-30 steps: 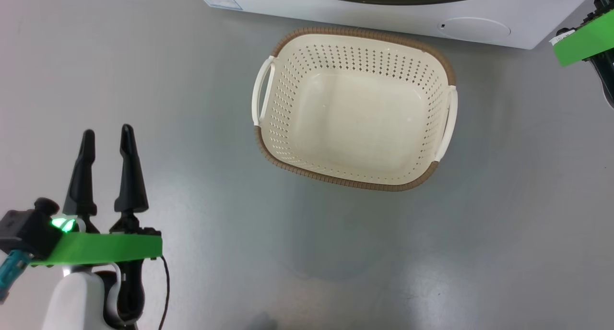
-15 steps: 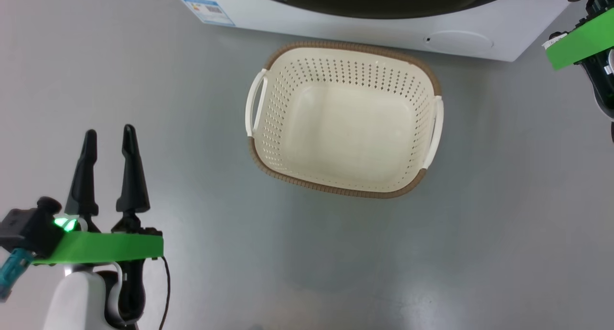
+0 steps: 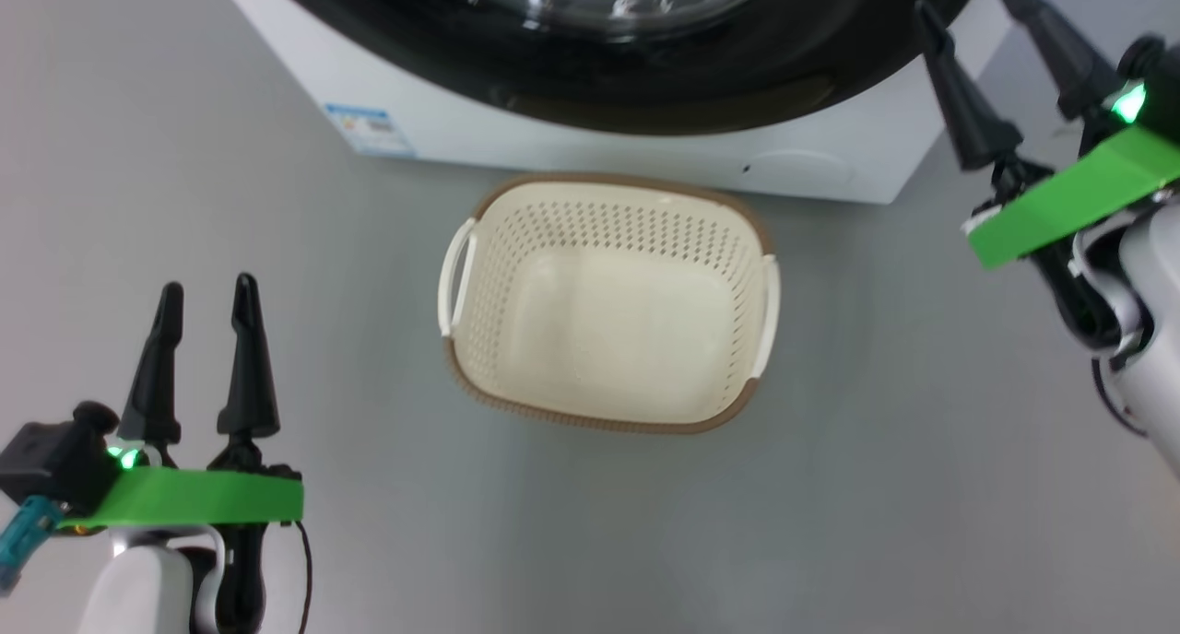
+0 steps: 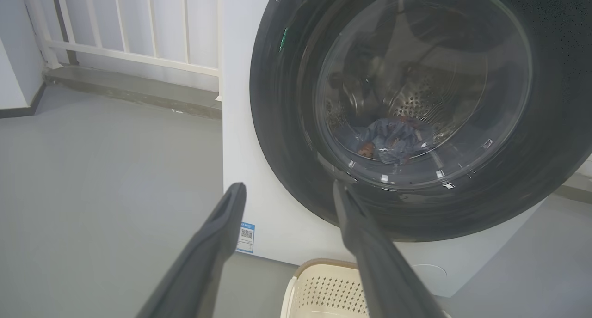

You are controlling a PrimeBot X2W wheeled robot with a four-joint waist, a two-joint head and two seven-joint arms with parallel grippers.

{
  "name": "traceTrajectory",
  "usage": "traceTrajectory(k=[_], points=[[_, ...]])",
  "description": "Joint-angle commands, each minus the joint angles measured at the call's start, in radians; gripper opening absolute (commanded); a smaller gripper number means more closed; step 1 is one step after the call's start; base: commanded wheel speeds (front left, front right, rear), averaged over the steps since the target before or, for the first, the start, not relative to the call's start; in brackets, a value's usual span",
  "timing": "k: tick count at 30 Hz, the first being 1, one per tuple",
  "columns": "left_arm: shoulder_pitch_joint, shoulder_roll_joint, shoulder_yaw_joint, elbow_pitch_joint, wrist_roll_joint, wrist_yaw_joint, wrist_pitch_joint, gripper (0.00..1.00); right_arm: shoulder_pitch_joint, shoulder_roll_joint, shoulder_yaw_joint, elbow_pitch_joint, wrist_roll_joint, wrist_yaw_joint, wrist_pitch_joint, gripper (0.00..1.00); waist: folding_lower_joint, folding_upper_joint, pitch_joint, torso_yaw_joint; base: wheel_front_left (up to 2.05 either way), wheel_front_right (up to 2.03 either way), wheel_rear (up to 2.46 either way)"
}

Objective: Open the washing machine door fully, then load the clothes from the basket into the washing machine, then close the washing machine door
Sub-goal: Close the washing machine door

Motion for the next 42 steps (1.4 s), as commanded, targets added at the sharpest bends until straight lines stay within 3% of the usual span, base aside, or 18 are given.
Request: traceTrajectory(k=[1,19,42], points=[[0.014,0.040,0.033,-0.013,0.011,0.001,-0.006,1.00,0.053,0.006,-0.008,-0.030,0.005,-0.003,-0.005,1.00,0.0001,-0.0001,-0.071,-0.063,0.00,0.00,0.00],[0.101,0.052,0.056,-0.002,0.033,0.001,-0.006,1.00,0.353,0.069,-0.154,-0.136,0.012,-0.003,-0.005,1.00,0.0001,-0.0001,-0.253,-0.232,0.00,0.00,0.00],[0.185,0.045,0.038,-0.039,-0.003,0.001,-0.006,1.00,0.629,0.124,-0.329,-0.197,-0.061,-0.003,-0.005,1.00,0.0001,-0.0001,-0.342,-0.281,0.00,0.00,0.00]])
